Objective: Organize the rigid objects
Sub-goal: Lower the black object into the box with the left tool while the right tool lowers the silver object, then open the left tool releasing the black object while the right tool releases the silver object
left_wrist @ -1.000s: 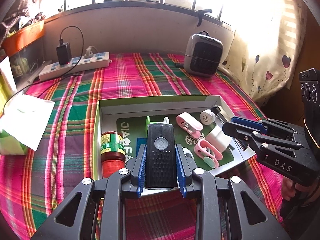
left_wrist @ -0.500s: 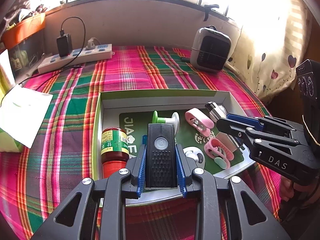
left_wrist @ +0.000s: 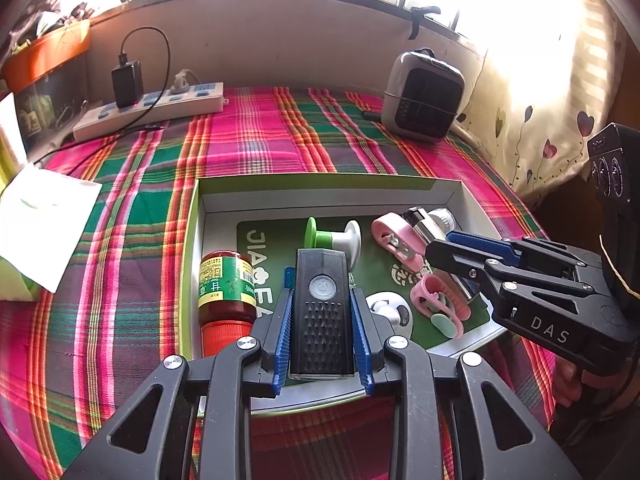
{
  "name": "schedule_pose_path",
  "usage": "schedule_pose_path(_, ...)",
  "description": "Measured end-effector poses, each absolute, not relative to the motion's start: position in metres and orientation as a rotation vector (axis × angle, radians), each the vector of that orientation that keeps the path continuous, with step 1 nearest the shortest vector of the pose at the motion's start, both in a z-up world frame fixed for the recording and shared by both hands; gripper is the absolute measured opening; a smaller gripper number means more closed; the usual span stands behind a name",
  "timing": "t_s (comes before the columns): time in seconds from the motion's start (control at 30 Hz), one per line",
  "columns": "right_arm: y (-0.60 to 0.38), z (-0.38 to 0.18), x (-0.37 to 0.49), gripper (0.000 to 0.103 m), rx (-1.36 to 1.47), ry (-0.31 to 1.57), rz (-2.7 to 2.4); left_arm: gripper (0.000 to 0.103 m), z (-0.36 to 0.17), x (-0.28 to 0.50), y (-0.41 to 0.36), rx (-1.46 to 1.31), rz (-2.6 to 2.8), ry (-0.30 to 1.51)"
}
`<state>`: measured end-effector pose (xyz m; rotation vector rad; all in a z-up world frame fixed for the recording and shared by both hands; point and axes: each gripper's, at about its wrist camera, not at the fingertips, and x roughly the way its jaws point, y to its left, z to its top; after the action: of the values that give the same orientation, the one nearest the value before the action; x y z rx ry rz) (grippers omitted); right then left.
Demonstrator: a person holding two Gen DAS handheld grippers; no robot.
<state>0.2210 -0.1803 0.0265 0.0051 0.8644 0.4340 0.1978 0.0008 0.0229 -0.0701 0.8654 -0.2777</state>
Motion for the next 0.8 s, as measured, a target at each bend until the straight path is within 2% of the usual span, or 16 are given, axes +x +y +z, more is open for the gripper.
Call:
schedule_pose_path(0.57, -0.1812, 0.0266, 0.2207, 0.024, 0.032, 0.864, 0.442, 0.028, 0.0232, 0.1984, 0.0016, -0.082, -0.282, 0.870)
schedule_pose_path(0.8, -0.1827, 0.0258, 0.2206, 0.024, 0.054, 0.863, 0.446, 0.033, 0.0237, 0.1977, 0.0007, -0.089, -0.278, 0.869)
